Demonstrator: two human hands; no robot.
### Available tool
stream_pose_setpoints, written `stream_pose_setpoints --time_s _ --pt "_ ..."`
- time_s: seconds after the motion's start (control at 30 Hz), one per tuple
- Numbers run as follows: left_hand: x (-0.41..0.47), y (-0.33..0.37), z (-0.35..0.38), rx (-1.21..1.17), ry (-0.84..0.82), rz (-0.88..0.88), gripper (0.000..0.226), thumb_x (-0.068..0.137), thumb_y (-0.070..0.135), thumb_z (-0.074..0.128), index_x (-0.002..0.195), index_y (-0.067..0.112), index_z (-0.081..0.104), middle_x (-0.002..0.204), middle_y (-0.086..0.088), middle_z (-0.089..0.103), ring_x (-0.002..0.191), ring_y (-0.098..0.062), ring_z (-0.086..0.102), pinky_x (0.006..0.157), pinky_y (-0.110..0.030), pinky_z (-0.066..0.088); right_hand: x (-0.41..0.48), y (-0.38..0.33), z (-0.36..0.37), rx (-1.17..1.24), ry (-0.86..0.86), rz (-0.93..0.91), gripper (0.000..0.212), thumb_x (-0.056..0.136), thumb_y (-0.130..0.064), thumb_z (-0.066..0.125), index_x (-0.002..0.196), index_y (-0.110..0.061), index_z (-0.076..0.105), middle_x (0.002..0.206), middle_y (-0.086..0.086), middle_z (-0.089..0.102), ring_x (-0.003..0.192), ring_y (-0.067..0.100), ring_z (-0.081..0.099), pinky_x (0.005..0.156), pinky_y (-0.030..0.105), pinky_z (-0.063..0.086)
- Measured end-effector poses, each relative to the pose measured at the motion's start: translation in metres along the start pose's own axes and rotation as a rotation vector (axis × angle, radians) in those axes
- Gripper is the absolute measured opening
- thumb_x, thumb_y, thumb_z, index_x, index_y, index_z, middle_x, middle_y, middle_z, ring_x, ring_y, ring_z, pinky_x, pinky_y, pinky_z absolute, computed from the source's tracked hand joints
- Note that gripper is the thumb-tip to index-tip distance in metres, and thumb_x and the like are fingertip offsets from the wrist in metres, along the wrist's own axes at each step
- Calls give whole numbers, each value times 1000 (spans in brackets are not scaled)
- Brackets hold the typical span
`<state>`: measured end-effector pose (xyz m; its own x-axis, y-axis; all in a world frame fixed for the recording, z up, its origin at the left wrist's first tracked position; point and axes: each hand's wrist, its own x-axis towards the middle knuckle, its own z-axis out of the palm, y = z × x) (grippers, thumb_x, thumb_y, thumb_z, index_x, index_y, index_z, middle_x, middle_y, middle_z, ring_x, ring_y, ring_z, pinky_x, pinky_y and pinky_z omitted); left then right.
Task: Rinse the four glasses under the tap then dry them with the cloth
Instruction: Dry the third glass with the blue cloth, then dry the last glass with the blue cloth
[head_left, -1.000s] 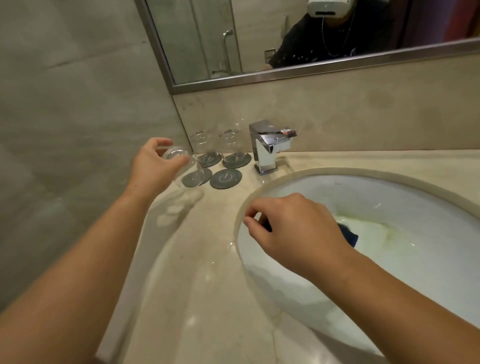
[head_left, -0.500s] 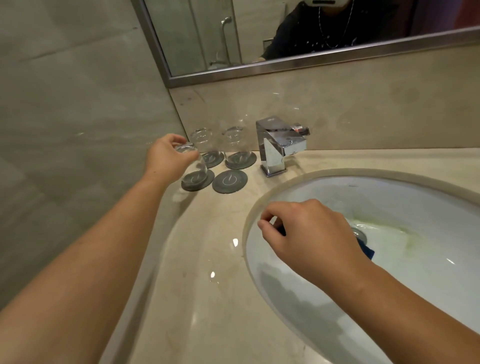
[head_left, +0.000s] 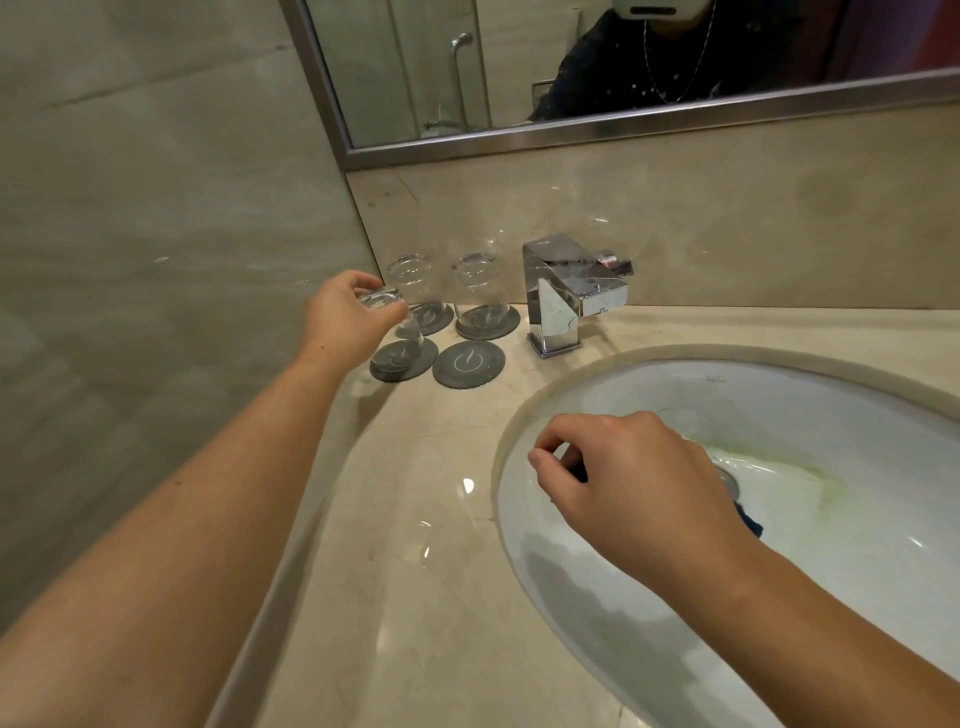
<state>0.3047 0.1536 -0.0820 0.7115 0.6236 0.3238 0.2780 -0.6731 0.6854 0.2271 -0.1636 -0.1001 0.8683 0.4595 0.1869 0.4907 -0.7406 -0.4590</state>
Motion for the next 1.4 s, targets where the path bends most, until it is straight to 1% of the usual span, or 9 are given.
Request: stream_pose_setpoints --time_s 0.4,0.53,0.63,0.73,0.87,1.0,1.17,1.3,1.4 --pt "-2 0 1 35 -66 12 50 83 47 85 124 24 67 119 0 71 101 -20 68 85 -32 55 1 7 -2 21 34 2 19 102 -49 55 96 -38 70 77 -17 73 76 9 67 70 31 57" --pt "-9 4 -1 85 -59 39 60 80 62 81 127 28 65 136 -8 62 128 -30 58 108 -45 50 -4 15 -16 58 43 63 19 102 -49 56 92 -40 70 79 -18 73 61 5 62 61 26 52" --pt "-25 24 -4 95 -17 114 53 87 53 79 130 25 67 139 -12 58 136 -35 48 114 -42 41 -8 34 -32 167 129 145 18 99 -47 62 87 -40 72 74 -22 72 71 11 71 66 31 59" --pt "-50 52 -7 54 7 216 39 92 40 75 127 24 69 132 -11 60 130 -34 52 114 -42 42 -15 57 -48 275 202 200 18 97 -45 65 81 -40 72 72 -29 71 70 6 71 69 33 61" --pt "-95 89 -3 -32 -88 354 25 93 36 74 117 30 70 120 0 61 118 -23 59 104 -36 47 -26 87 -67 375 324 239 17 98 -36 69 83 -33 76 71 -27 73 73 -4 68 59 11 48" --pt "-153 125 15 -23 -352 467 21 93 40 75 112 35 70 120 8 67 107 -9 61 89 -21 47 -34 113 -74 420 413 323 16 99 -35 69 87 -29 78 74 -14 76 76 3 70 65 21 53" --pt "-194 135 67 80 -684 404 48 91 50 76 135 34 63 131 12 65 115 -9 62 95 -26 49 -40 140 -57 596 395 449 15 97 -31 69 87 -29 79 73 -9 78 67 8 74 76 36 64" --pt "-189 134 110 138 -773 150 86 88 48 81 159 19 40 155 -3 53 132 -23 58 105 -35 49 -33 158 -51 738 345 528 14 96 -35 72 86 -29 81 82 -8 80 81 20 78 87 49 65" --pt "-181 128 137 213 -870 -8 105 82 56 84 163 17 30 163 -6 44 138 -31 54 113 -44 47 -30 167 -50 919 317 585 17 99 -37 73 94 -24 82 91 -2 82 87 22 79 91 47 64"
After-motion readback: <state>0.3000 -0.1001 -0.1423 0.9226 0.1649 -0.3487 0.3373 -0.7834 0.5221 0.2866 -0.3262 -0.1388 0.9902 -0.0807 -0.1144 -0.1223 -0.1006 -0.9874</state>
